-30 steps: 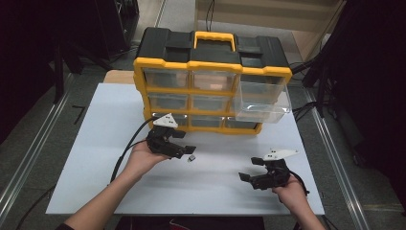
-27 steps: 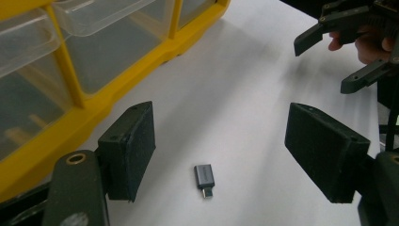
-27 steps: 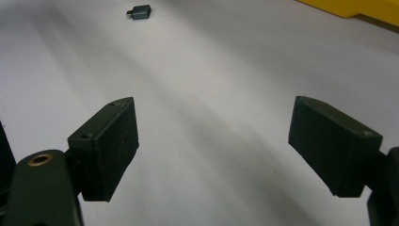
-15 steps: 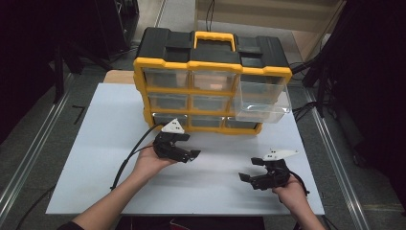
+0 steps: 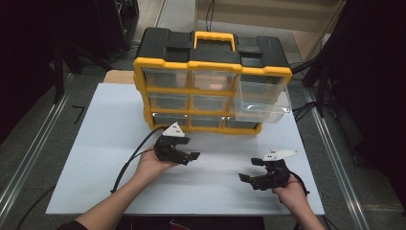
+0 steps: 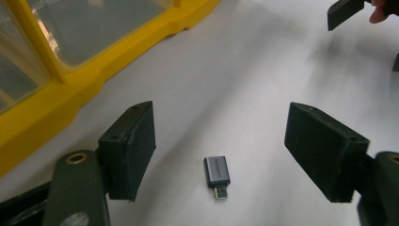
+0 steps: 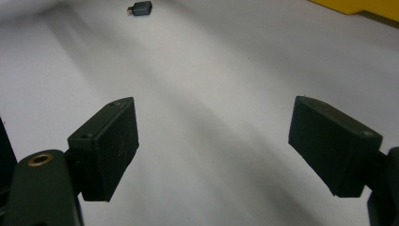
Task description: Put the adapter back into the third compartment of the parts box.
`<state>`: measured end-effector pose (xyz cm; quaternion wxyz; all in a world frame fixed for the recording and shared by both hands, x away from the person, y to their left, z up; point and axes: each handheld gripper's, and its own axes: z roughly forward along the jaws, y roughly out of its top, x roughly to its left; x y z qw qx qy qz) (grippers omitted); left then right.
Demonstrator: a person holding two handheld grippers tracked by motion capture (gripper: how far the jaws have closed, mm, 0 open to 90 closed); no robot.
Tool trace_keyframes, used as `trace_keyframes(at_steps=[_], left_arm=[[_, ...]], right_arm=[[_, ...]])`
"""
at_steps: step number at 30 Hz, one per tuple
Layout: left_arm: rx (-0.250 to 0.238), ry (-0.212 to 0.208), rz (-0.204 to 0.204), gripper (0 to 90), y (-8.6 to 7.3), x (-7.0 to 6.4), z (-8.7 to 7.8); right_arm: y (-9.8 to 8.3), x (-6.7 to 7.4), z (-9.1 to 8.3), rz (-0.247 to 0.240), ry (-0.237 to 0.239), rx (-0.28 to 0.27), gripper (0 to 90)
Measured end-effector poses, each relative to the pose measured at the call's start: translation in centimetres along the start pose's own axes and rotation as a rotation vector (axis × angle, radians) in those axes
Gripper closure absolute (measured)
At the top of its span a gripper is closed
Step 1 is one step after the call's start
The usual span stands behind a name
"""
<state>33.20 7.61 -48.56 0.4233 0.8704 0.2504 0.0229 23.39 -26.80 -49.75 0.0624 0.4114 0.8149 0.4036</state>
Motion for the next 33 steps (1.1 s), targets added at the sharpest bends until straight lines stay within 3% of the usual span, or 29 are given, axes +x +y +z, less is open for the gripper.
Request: trace_keyframes(at_steps=[5, 12, 15, 17, 24, 26, 33], left_arm=[[0.018, -0.002, 0.006, 28.6, -0.6, -0.2, 0.7], [0.039, 0.031, 0.035, 31.1, -1.5, -0.3, 1.2], [0.068, 0.03, 0.037, 34.9, -1.8, -0.3, 1.7], [0.066, 0.059, 0.077, 38.7, -2.0, -0.6, 1.7], [0.059, 0.096, 0.086, 43.3, -2.2, -1.1, 1.8], [0.058, 0.144, 0.106, 47.5, -2.3, -1.5, 1.8], [0.056, 0.16, 0.113, 52.1, -2.4, -1.9, 1.9]], right_arm=[[0.0, 0.0, 0.0, 0.0, 0.002, -0.001, 14.7], [0.0, 0.0, -0.1, -0.001, 0.001, -0.001, 14.7], [0.0, 0.0, -0.1, 0.002, 0.0, -0.002, 14.7], [0.0, 0.0, -0.1, 0.004, -0.003, -0.001, 14.7], [-0.1, 0.0, 0.0, -0.001, -0.005, 0.013, 14.7], [-0.1, 0.0, 0.0, -0.002, -0.007, 0.013, 14.7], [-0.1, 0.0, 0.0, 0.001, -0.005, 0.013, 14.7]])
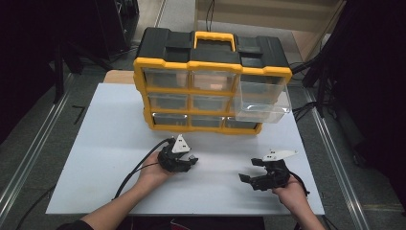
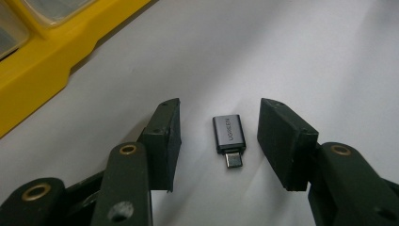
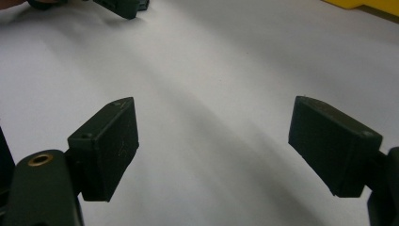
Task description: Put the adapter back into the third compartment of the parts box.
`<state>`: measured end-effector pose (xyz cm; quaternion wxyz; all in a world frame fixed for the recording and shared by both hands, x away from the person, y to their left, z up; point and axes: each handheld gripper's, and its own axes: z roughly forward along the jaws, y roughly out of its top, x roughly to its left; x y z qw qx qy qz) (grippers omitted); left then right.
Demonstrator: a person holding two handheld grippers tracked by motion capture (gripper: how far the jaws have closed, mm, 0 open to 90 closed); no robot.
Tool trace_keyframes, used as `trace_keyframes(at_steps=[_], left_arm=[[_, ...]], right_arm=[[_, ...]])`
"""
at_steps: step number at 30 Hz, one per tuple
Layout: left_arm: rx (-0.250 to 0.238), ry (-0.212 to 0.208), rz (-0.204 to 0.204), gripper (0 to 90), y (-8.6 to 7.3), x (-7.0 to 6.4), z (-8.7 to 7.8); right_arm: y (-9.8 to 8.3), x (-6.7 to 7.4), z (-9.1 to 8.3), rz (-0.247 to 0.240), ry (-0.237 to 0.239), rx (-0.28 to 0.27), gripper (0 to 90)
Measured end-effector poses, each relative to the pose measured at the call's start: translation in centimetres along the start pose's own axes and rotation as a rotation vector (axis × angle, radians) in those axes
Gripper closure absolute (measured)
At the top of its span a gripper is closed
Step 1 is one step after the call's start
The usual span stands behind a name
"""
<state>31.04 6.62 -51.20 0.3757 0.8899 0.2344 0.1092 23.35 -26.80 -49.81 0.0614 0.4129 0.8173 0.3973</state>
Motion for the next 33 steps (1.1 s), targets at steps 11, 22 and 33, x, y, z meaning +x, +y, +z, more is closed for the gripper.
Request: trace_keyframes(at_steps=[11, 22, 33], left_arm=[[-0.003, -0.021, -0.017, 73.3, -0.1, 0.1, -0.1], [0.012, -0.071, -0.016, 77.7, 0.2, 0.9, -0.2], [-0.004, -0.264, 0.007, 77.7, 1.9, 1.3, -1.5]], right_arm=[[0.0, 0.1, 0.1, -0.003, 0.0, 0.004, 14.7], [0.0, 0.1, 0.1, -0.006, 0.005, 0.003, 14.8], [0.0, 0.1, 0.1, -0.007, 0.014, 0.005, 14.7]])
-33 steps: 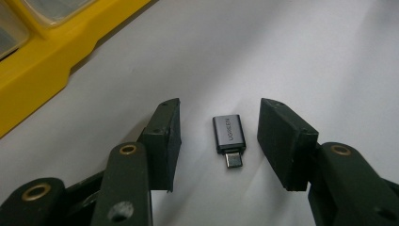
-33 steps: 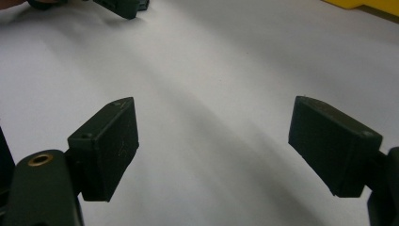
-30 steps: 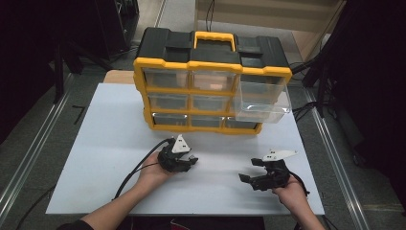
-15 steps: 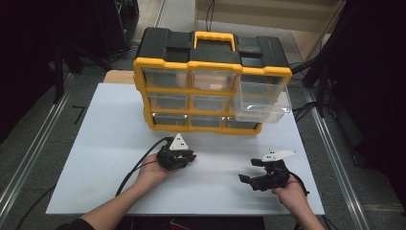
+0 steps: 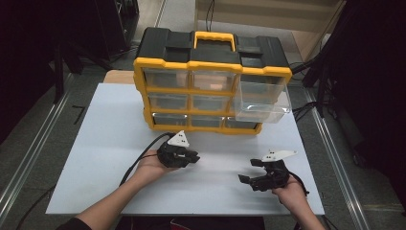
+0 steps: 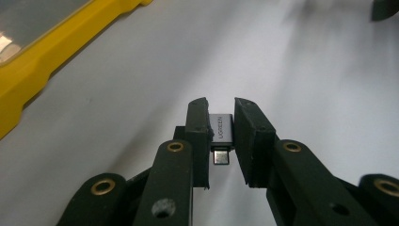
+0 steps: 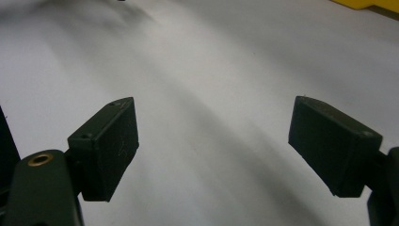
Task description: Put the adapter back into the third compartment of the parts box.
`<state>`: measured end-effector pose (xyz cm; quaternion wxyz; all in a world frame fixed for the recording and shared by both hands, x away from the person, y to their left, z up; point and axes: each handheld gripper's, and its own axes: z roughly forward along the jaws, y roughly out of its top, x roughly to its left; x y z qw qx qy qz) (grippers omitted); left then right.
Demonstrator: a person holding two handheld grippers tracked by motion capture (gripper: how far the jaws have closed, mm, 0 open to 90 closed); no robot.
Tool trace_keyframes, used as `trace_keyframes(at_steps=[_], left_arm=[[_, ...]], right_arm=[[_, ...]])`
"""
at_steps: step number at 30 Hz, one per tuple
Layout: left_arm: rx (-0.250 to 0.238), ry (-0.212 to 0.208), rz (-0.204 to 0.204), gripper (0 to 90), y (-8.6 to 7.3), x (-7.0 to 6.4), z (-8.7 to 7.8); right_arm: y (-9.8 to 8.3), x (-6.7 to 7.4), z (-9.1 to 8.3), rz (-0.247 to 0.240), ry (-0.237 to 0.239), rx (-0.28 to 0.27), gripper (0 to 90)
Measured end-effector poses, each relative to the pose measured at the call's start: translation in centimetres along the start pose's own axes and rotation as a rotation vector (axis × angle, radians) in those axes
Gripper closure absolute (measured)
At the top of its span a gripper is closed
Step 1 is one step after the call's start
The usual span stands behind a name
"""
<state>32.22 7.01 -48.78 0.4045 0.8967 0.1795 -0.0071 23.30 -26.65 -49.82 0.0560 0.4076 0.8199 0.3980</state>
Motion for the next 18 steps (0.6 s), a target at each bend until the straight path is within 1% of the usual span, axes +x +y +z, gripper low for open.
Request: trace_keyframes(at_steps=[1, 2, 4, 6, 7, 8, 9, 10, 11, 12, 13, 14, 18], left_arm=[[0.0, 0.0, 0.0, 77.7, 0.0, 0.0, 0.0], [0.008, -0.019, 0.013, 77.8, 0.1, 0.1, -0.1], [0.009, -0.039, 0.039, 77.8, 0.3, 0.1, -0.1], [-0.004, -0.063, 0.048, 77.8, 0.6, 0.1, -0.2], [-0.004, -0.063, 0.048, 77.8, 0.6, 0.1, -0.2], [-0.003, -0.073, 0.049, 77.7, 0.8, 0.2, -0.3], [-0.005, -0.085, 0.053, 77.7, 1.1, 0.2, -0.4], [0.002, -0.106, 0.064, 77.8, 1.5, 0.3, -0.3], [0.002, -0.106, 0.064, 77.8, 1.5, 0.3, -0.3], [-0.001, -0.126, 0.068, 77.7, 1.8, 0.4, -0.2], [-0.005, -0.134, 0.067, 77.7, 1.9, 0.4, -0.2], [-0.006, -0.136, 0.073, 77.7, 2.1, 0.5, -0.3], [-0.009, -0.14, 0.075, 77.7, 2.6, 0.6, -0.4]], right_arm=[[0.0, 0.0, 0.0, 0.0, 0.0, 0.0, 14.7], [0.0, 0.0, 0.0, -0.001, 0.0, 0.0, 14.8], [0.0, 0.0, 0.0, 0.0, 0.001, -0.002, 14.7], [0.0, 0.0, 0.0, 0.0, 0.002, -0.002, 14.7], [0.0, 0.0, 0.0, -0.001, 0.002, -0.001, 14.7], [0.0, 0.0, 0.0, -0.001, 0.002, -0.002, 14.7], [0.0, 0.0, 0.0, -0.001, 0.003, -0.003, 14.7], [0.0, 0.0, 0.0, 0.0, 0.002, -0.004, 14.7], [0.0, 0.0, 0.0, -0.002, 0.002, -0.004, 14.7], [0.0, 0.0, 0.0, 0.0, 0.0, -0.005, 14.7], [0.0, 0.0, 0.0, 0.001, 0.0, -0.005, 14.7], [0.0, 0.0, 0.0, 0.001, -0.001, -0.004, 14.7], [0.0, -0.1, 0.0, 0.001, 0.0, -0.008, 14.7]])
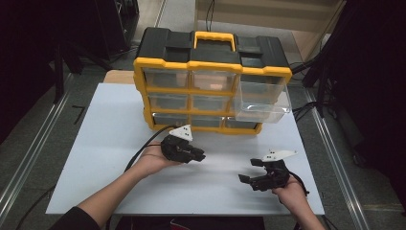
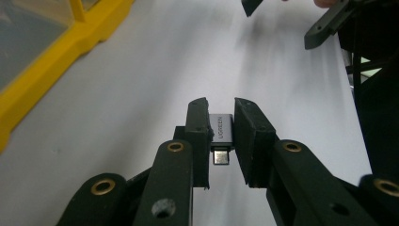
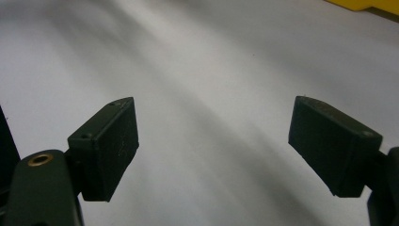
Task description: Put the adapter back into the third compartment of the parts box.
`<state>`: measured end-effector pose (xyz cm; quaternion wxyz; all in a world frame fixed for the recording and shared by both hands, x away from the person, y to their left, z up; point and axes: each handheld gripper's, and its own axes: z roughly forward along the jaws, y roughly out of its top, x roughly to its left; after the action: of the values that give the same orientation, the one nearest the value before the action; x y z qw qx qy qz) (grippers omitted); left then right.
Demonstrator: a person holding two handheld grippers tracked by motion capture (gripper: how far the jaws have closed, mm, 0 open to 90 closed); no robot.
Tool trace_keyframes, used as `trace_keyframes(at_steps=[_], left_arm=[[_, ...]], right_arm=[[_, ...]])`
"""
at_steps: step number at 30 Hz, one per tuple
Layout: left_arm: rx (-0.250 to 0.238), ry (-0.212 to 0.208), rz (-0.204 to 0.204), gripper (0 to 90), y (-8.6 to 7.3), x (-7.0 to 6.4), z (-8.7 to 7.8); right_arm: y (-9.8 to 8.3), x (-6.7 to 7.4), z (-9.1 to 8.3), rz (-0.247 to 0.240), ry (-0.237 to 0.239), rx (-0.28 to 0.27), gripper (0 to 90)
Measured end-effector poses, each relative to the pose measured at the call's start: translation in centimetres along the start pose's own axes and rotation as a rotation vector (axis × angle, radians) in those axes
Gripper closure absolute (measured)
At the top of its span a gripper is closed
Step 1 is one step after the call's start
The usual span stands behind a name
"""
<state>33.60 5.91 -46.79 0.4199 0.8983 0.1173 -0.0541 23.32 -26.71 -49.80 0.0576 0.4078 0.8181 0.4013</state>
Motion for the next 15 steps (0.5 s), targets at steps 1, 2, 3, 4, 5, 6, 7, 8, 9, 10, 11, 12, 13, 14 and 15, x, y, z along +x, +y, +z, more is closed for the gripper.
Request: trace_keyframes(at_steps=[1, 2, 3, 4, 5, 6, 7, 8, 9, 10, 11, 12, 13, 14, 15], left_arm=[[-0.002, -0.003, 0.008, 77.7, 0.3, 0.1, -0.1], [-0.007, -0.004, 0.008, 77.7, 0.4, 0.2, -0.2], [-0.007, -0.004, 0.008, 77.7, 0.4, 0.2, -0.2], [-0.006, -0.006, 0.009, 77.7, 0.6, 0.2, -0.3], [-0.012, -0.009, 0.008, 77.7, 0.7, 0.3, -0.5], [-0.025, -0.018, 0.004, 77.7, 1.1, 0.4, -0.8], [-0.028, -0.019, 0.002, 77.7, 1.3, 0.4, -0.9], [-0.027, -0.023, 0.004, 77.7, 1.5, 0.4, -1.1], [-0.028, -0.028, 0.007, 77.7, 1.7, 0.4, -1.2], [-0.031, -0.037, 0.004, 77.7, 1.9, 0.4, -1.3], [-0.031, -0.037, 0.004, 77.7, 1.9, 0.4, -1.3], [-0.044, -0.048, -0.002, 77.7, 2.1, 0.4, -1.6], [-0.049, -0.052, -0.003, 77.7, 2.3, 0.3, -1.7], [-0.049, -0.049, 0.002, 77.7, 2.4, 0.3, -1.8], [-0.049, -0.049, 0.002, 77.8, 2.4, 0.3, -1.8]], right_arm=[[0.0, 0.0, 0.0, 0.001, 0.0, 0.0, 14.8], [0.0, 0.0, 0.0, 0.002, 0.0, 0.0, 14.8], [0.0, 0.0, 0.0, 0.002, 0.0, 0.0, 14.7], [0.0, 0.0, 0.0, 0.002, 0.0, 0.0, 14.7], [0.0, 0.0, 0.0, 0.001, 0.001, -0.001, 14.7], [0.0, 0.0, 0.0, 0.0, 0.001, 0.0, 14.7], [0.0, 0.0, 0.0, 0.0, 0.002, 0.0, 14.8], [0.0, 0.0, 0.0, -0.001, 0.001, 0.0, 14.8], [0.0, 0.0, 0.0, -0.001, 0.002, 0.0, 14.7], [0.0, 0.0, 0.0, -0.002, 0.001, -0.001, 14.7], [0.0, 0.0, 0.0, 0.0, 0.002, -0.001, 14.7], [0.0, 0.0, 0.0, 0.001, 0.002, -0.001, 14.8], [0.0, 0.0, 0.0, 0.002, 0.001, -0.002, 14.8], [0.0, 0.0, 0.0, 0.002, 0.002, -0.003, 14.7], [0.0, 0.0, 0.0, 0.002, 0.002, -0.003, 14.7]])
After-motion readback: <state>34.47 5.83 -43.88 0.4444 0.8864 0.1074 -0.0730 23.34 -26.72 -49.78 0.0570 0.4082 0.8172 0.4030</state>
